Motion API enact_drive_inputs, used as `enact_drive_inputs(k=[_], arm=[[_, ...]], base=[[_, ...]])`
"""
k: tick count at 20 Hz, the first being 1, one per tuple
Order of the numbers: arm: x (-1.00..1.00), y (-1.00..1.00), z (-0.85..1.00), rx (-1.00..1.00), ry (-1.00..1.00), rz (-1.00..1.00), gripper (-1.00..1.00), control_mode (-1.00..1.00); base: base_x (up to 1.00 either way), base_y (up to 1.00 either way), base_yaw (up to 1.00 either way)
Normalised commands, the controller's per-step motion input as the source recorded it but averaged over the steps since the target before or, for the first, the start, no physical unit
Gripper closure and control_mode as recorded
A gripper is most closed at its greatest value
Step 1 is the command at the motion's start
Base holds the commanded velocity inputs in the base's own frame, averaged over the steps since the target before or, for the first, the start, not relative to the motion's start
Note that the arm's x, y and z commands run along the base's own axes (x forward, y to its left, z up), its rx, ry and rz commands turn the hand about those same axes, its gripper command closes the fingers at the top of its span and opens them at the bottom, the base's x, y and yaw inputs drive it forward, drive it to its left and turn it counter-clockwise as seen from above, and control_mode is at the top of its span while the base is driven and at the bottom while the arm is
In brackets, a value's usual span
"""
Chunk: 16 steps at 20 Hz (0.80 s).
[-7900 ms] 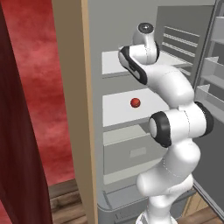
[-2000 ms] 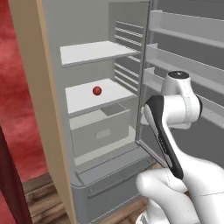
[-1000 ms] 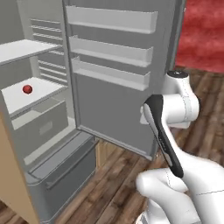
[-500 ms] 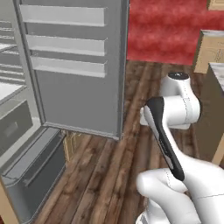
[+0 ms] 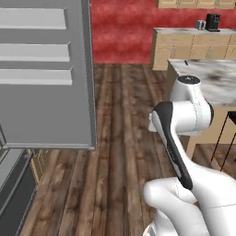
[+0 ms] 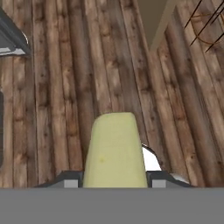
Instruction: Retrieve the butter from the fridge and place it on a plate on the dining table. Then retrieve the butter knife by the fridge and place it near the plate.
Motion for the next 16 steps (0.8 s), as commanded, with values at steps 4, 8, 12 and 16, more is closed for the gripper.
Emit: enact_drive_inputs(k=[4, 8, 12, 16], arm=[[0.00, 0.00, 0.00, 0.00, 0.00, 0.00, 1.00, 1.00], [0.00, 0.00, 0.00, 0.00, 0.00, 0.00, 1.00, 1.00], [0.00, 0.00, 0.00, 0.00, 0.00, 0.00, 1.00, 1.00], [0.00, 0.00, 0.00, 0.00, 0.00, 0.00, 1.00, 1.00]], base=[[-0.07, -0.89, -0.01], [0.00, -1.00, 0.00], [0.00, -1.00, -0.16], [0.01, -1.00, -0.44]])
